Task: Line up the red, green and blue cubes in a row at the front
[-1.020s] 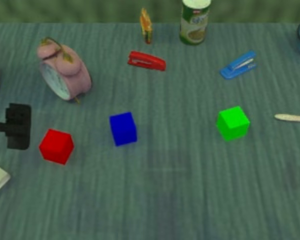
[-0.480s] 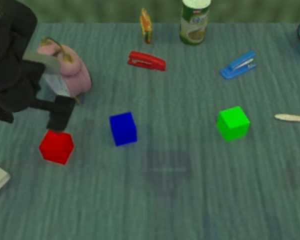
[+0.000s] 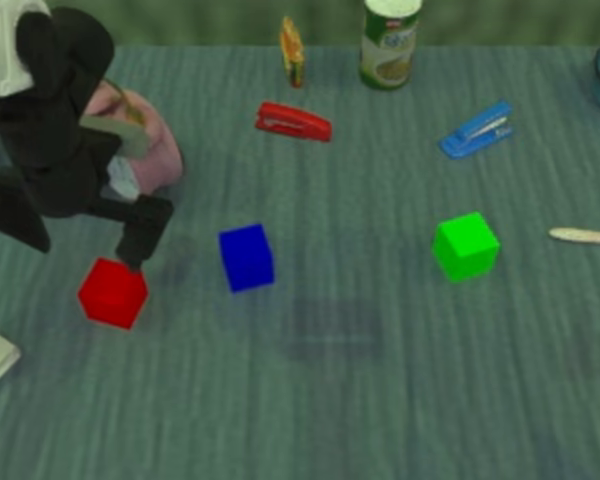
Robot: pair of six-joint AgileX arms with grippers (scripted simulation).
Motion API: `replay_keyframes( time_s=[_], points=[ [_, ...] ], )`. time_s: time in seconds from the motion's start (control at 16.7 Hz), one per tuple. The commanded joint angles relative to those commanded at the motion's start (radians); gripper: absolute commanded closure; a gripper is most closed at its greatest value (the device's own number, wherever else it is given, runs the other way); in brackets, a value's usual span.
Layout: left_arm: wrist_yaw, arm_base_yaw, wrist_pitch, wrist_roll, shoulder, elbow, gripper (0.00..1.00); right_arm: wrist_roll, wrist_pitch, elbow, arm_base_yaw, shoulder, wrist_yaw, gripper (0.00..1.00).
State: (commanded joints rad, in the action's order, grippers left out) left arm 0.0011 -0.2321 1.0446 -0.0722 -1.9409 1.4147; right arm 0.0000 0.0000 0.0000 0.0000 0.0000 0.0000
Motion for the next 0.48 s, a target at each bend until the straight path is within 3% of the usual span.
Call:
replay_keyframes(
  time_s=[0.3,0.48],
  points=[
    [0.0,0.004,-0.018,-0.002,-0.005,-0.014,0.0,0.0,0.0,0.0,0.0,0.0,0.0,0.0],
    [0.0,0.002,-0.118,-0.003,-0.05,-0.068,0.0,0.0,0.0,0.0,0.0,0.0,0.0,0.0]
  ],
)
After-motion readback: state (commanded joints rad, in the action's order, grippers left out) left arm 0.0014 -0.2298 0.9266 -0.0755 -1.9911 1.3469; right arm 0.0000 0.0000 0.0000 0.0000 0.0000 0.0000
